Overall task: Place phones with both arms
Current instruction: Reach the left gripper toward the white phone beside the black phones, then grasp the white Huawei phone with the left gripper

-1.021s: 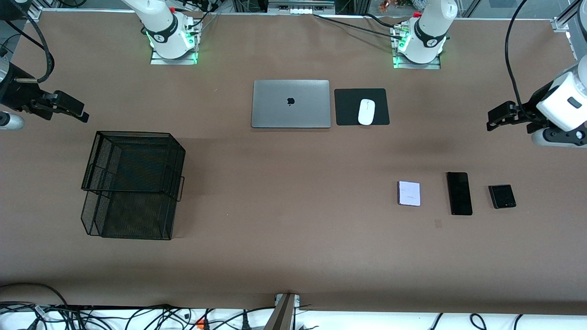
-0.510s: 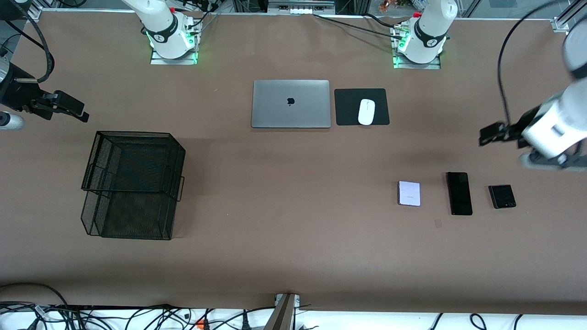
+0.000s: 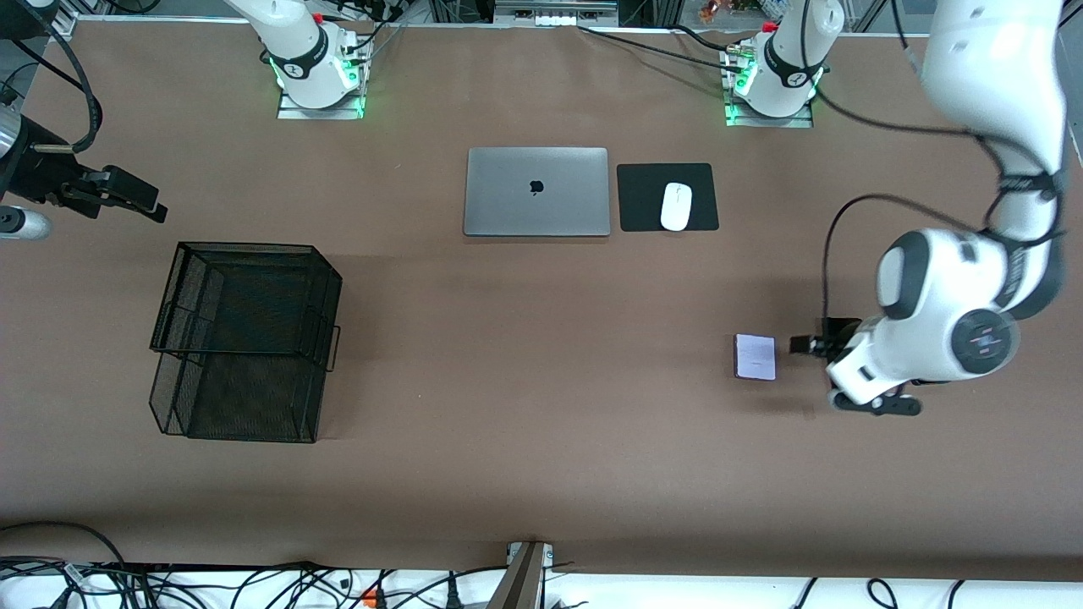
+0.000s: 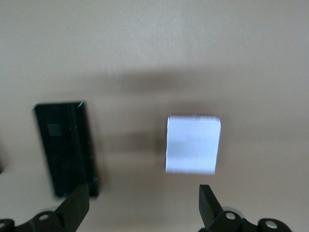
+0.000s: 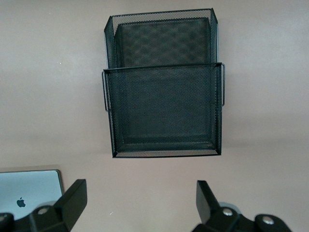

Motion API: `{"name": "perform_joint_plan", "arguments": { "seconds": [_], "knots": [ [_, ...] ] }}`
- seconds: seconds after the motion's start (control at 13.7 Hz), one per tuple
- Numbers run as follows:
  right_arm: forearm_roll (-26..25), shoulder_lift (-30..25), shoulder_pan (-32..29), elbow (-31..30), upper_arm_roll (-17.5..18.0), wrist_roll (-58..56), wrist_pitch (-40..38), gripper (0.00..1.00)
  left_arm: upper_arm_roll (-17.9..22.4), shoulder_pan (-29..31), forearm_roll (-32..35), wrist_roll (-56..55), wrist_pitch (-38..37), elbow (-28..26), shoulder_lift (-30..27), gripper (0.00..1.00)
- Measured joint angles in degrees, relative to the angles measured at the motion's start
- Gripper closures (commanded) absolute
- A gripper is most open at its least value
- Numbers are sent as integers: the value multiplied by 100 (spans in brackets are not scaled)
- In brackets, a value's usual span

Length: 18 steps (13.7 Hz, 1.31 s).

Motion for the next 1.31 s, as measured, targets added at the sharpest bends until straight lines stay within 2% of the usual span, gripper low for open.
{"name": "perform_joint_plan", "arguments": {
  "seconds": [0.15,0.29,0.44,0.88,1.24,1.31],
  "knots": [
    [-11,9,1,-2,2,-4,-20,0,-33,-116,-5,-328,607,-43,375,0],
    [-13,19,14,-5,6,-4,-79,0,-38,-255,-168,-445,730,-101,530,0],
    [-13,32,28,-7,11,-1,-90,0,-39,-317,-454,-458,730,-172,539,0],
    [-12,150,116,-19,21,18,-100,0,-34,-318,-506,-467,871,-426,609,0],
    [-11,181,118,-19,21,19,-99,0,-28,-369,-506,-467,1513,-861,619,0],
    [-11,181,118,-19,21,19,-98,0,-28,-370,-506,-467,1515,-864,616,34]
  ]
}}
